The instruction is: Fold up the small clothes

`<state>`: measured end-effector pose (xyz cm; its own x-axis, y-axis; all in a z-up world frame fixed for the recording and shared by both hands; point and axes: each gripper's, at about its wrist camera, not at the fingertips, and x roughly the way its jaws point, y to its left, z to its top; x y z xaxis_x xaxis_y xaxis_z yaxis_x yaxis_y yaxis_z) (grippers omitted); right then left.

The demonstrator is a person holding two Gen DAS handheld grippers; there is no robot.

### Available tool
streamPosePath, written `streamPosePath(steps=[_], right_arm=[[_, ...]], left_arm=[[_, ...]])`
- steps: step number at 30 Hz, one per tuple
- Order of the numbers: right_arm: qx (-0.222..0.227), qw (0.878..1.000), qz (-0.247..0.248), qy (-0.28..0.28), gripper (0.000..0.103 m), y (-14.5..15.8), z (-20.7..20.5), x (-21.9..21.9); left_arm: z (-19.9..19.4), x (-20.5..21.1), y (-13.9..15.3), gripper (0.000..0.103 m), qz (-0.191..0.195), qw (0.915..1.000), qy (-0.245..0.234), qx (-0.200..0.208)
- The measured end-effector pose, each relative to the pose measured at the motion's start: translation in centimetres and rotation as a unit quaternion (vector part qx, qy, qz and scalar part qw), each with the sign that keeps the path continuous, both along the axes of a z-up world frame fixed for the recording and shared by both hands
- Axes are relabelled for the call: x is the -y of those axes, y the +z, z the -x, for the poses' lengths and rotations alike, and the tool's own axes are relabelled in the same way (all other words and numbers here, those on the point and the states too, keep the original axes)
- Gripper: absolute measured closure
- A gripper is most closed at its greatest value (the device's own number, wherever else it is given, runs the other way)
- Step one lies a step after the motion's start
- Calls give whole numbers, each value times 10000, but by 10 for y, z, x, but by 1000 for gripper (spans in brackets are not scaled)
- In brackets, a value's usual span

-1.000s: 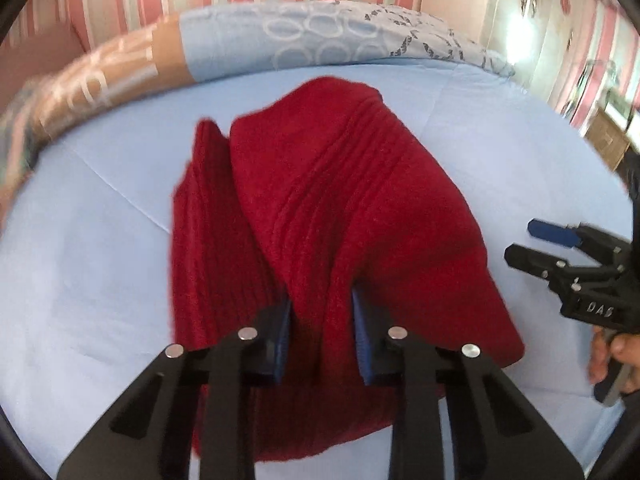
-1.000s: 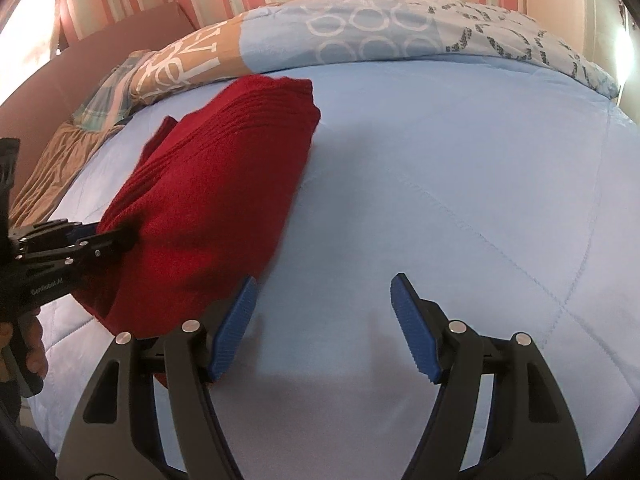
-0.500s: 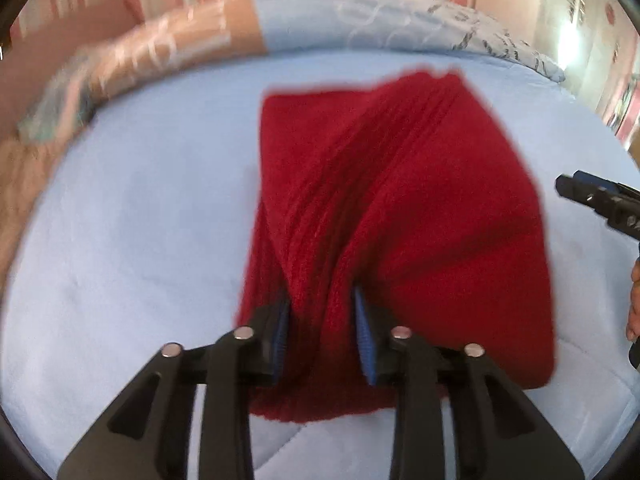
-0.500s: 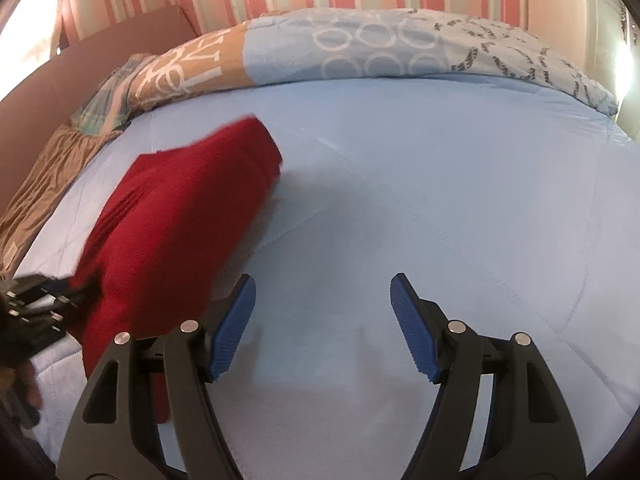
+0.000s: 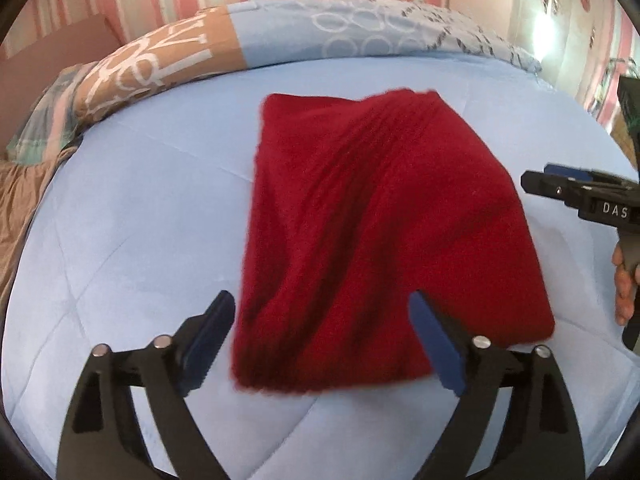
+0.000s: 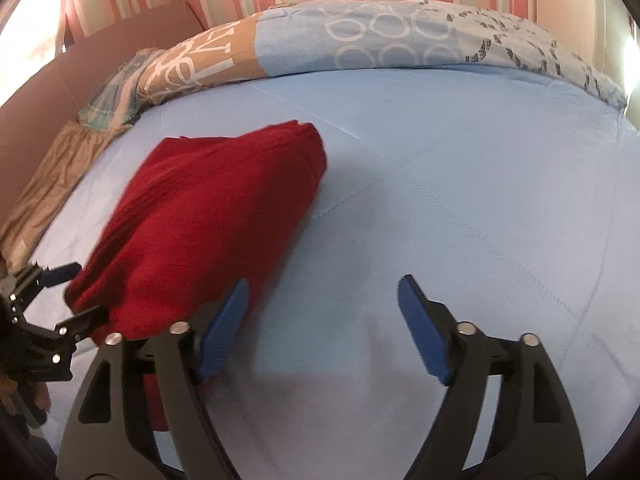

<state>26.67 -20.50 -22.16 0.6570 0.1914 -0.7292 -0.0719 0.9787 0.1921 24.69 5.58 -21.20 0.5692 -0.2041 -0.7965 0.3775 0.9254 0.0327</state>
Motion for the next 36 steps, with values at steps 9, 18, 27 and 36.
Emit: streamPosePath(steps=[9, 18, 27, 36], right_arm=[[-315, 9910, -1297, 139, 12, -11, 15, -24], [-549, 9898, -1253, 408, 12, -19, 5, -57], [-426, 9940, -1001, 148, 12, -14, 5, -35], [-352, 9944, -975, 197, 10, -10, -2, -32]], left_arm=[[-11, -48, -6, 13, 812, 9936, 561, -542], [-15, -41, 6, 11, 868, 9942, 397, -499], [-31, -90, -23, 10, 1647, 9760, 943, -1065], [-25, -73, -10, 10, 1195, 9867, 688, -860]])
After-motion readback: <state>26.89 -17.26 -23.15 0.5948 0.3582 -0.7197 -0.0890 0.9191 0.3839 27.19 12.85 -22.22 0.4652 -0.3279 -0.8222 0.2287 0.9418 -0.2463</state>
